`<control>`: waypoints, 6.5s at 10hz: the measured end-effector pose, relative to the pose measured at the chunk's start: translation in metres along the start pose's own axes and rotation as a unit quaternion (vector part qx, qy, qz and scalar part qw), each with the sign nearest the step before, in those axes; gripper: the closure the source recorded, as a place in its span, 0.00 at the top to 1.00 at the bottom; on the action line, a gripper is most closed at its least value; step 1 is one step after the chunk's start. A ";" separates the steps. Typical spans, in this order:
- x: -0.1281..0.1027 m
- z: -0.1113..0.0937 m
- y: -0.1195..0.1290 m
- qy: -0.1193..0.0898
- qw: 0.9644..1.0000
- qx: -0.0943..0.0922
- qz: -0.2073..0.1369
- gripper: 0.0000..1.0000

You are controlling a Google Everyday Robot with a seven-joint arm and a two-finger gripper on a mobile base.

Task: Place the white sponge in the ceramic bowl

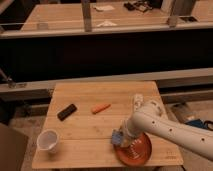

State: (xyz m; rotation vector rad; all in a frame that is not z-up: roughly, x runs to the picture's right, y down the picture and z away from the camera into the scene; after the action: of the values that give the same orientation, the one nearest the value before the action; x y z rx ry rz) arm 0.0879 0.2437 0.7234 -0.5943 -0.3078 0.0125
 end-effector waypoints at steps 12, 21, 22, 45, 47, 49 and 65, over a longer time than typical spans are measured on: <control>0.004 -0.007 0.004 0.000 1.000 0.001 0.010 0.47; 0.007 -0.011 0.009 -0.001 1.000 0.000 0.015 0.67; 0.008 -0.011 0.010 -0.001 1.000 -0.001 0.015 0.69; 0.008 -0.015 0.012 -0.001 1.000 -0.001 0.017 0.80; 0.008 -0.015 0.012 -0.001 1.000 -0.001 0.017 0.80; 0.008 -0.015 0.012 -0.001 1.000 -0.001 0.017 0.80; 0.008 -0.015 0.012 -0.002 1.000 -0.001 0.017 0.80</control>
State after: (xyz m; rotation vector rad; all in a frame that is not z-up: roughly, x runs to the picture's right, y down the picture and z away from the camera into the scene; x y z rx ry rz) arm 0.1008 0.2460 0.7076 -0.6016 -0.3009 0.0452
